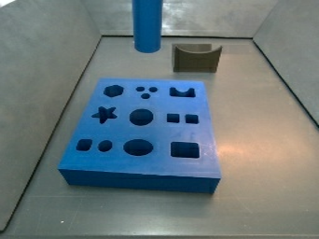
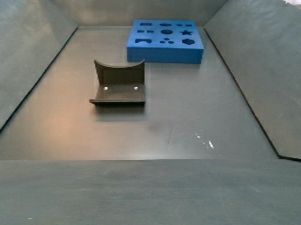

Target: Insert the round object.

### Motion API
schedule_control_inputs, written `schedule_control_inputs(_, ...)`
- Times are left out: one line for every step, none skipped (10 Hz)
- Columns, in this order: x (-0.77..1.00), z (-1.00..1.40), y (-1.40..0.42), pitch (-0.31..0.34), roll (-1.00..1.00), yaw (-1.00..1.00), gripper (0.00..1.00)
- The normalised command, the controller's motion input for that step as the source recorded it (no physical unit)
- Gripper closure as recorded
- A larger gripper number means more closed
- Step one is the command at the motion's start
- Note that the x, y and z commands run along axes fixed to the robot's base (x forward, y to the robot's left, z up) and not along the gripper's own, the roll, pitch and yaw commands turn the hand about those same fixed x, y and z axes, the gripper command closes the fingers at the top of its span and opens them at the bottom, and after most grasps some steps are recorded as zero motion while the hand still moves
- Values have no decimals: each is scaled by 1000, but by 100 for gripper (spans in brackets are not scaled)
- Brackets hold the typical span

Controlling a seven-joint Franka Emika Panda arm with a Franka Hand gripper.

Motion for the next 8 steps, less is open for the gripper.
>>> schedule_control_inputs(0, -437, 191, -177, -340, -123, 100)
schedule_control_inputs(-186, -749, 34, -104, -213, -111, 100)
schedule_control_inputs(-329, -1000, -491, 0, 0, -60, 100)
schedule_control_inputs(-57, -1000, -960, 0, 29, 0, 100)
schedule_control_inputs(0, -1000, -989, 0, 36, 46, 100)
schedule_control_inputs(0, -563, -63, 13, -13, 0, 100)
schedule_control_inputs(-51, -103, 37, 0, 103, -3, 100)
schedule_control_inputs(0, -437, -40, -14, 90, -43, 100)
